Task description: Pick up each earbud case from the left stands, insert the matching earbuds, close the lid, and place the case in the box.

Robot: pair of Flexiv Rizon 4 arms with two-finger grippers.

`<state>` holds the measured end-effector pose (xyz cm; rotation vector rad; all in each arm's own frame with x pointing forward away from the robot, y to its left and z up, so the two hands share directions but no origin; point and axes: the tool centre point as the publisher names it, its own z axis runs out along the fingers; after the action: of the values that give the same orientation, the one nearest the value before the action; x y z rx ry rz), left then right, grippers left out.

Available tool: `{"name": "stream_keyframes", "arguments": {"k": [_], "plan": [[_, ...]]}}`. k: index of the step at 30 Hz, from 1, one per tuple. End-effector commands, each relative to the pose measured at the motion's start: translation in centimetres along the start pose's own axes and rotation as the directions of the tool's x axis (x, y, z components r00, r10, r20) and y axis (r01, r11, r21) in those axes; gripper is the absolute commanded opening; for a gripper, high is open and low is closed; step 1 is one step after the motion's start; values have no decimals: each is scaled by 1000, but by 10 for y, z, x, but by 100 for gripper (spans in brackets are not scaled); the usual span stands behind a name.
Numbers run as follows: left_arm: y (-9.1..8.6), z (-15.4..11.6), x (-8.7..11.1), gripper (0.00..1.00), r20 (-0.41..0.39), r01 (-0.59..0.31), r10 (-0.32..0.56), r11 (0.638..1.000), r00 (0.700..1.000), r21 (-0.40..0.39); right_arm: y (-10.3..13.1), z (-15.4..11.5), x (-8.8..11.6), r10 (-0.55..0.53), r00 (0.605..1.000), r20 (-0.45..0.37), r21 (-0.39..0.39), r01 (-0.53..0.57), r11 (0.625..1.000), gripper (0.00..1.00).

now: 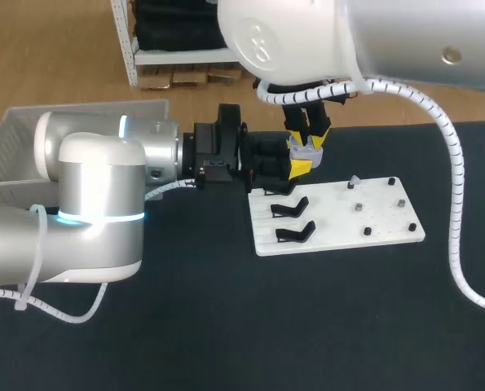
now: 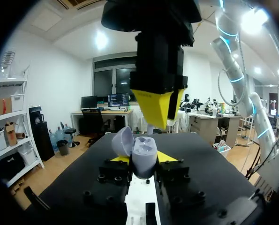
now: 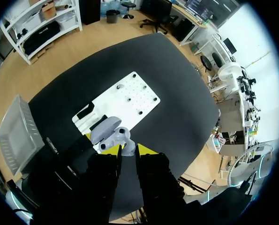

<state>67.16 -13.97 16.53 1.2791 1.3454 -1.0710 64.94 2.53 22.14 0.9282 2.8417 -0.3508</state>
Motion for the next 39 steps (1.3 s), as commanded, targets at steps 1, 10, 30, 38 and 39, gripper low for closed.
{"name": "stream_keyframes", "arguments": {"k": [1, 10, 30, 38, 39], "plan": [[-1, 0, 0, 0, 1, 0, 0, 1000, 1000, -7, 0, 3, -1, 6, 1000, 1, 0, -6, 1000, 0], [-1, 0, 0, 0, 1, 0, 0, 1000, 1000, -7, 2, 7, -3, 23, 1000, -2, -3, -23, 1000, 0], [-1, 0, 0, 0, 1, 0, 0, 1000, 1000, -7, 2, 10, -5, 36, 999, -2, -9, -36, 999, 0], [-1, 0, 0, 0, 1, 0, 0, 1000, 1000, -7, 3, 10, -5, 37, 999, -8, -10, -37, 999, 0], [-1, 0, 0, 0, 1, 0, 0, 1000, 1000, -7, 3, 11, -5, 38, 999, -9, -10, -38, 999, 0]]}}
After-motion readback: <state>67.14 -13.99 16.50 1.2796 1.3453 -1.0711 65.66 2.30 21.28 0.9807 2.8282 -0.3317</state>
